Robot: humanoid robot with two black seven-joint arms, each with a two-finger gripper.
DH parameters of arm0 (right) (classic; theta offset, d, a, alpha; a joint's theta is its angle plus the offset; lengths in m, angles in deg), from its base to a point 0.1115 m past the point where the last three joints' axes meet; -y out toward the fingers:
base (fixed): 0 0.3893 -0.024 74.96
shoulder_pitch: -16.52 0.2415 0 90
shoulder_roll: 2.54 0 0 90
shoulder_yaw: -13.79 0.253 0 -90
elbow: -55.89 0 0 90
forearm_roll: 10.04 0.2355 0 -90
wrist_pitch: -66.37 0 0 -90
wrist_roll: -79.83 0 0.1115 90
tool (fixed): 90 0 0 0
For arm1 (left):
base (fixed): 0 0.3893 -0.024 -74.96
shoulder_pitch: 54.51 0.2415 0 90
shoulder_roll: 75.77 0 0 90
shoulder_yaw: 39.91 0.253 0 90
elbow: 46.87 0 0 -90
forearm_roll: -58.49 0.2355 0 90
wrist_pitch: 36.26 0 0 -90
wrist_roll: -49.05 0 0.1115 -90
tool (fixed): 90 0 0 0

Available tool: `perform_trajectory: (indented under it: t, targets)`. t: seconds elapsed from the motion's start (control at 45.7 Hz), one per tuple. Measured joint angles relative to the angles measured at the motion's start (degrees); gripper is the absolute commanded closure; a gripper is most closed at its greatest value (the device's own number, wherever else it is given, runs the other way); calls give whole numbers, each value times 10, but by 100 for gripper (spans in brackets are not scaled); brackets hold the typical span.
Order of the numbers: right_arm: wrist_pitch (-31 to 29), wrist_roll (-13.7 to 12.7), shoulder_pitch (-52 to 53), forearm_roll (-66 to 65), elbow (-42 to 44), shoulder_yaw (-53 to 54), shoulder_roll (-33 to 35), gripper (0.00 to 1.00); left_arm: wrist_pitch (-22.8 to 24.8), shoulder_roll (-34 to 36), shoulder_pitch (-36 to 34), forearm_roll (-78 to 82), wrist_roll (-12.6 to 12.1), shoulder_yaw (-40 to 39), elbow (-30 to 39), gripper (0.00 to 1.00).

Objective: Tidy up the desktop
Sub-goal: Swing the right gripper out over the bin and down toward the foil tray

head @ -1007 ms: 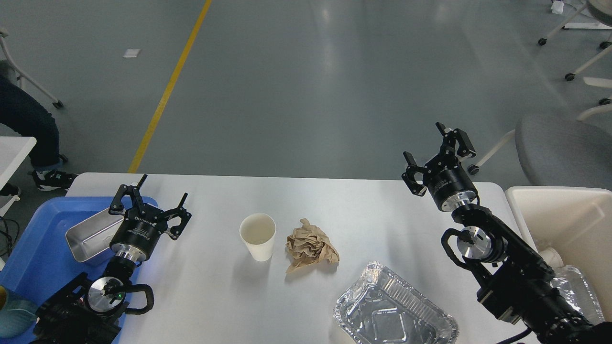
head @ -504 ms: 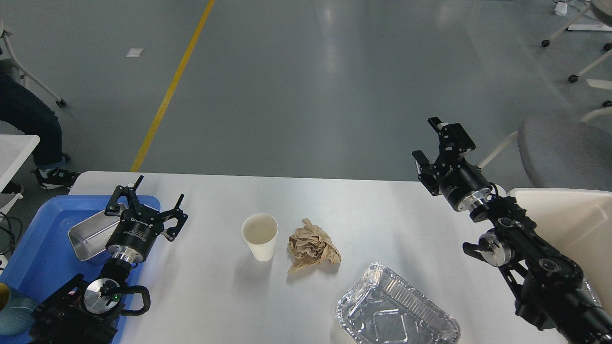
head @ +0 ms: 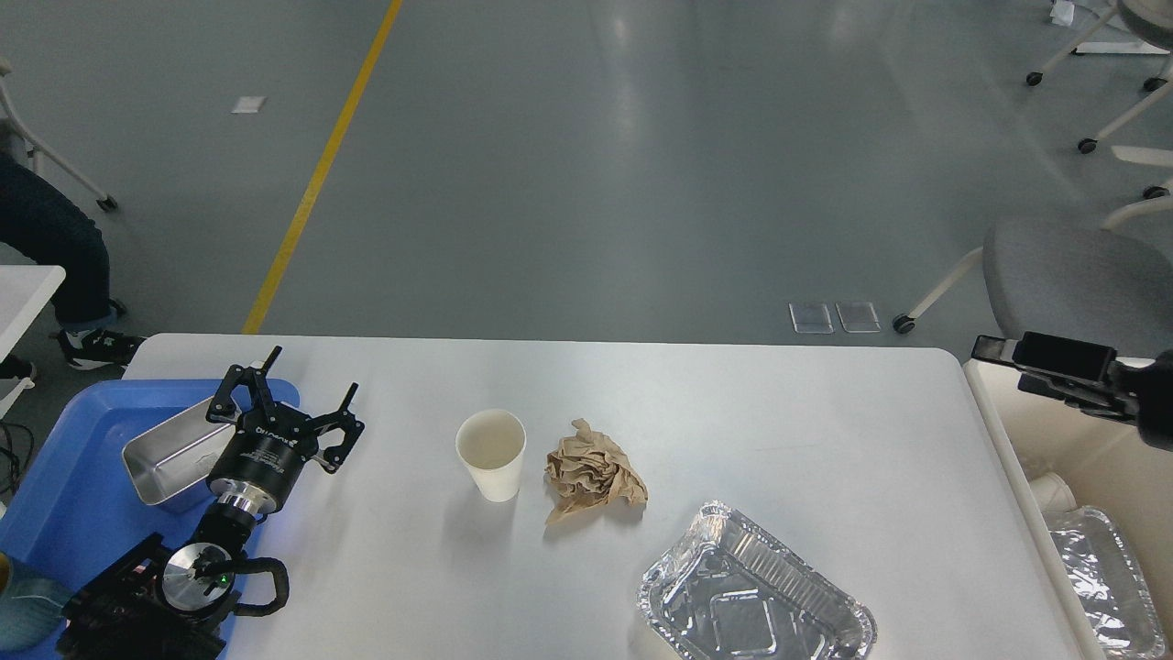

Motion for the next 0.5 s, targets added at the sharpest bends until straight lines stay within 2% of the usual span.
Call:
perform_trajectory:
  t: [0.088, 0.241, 0.372, 0.504]
  targets:
    - [-37, 0, 34, -28, -56, 1, 73, 0, -1, -5, 0, 5, 0, 2, 0, 3]
    - [-85, 0, 73, -82, -117, 1, 154, 0, -7, -6, 8, 9, 0, 19, 0, 3]
    - [-98, 0, 88, -91, -127, 2, 193, 0, -7, 1, 11, 9, 0, 26, 0, 3]
    - [-100, 0, 90, -92, -128, 3, 201, 0, -8, 3, 11, 9, -1, 28, -1, 3]
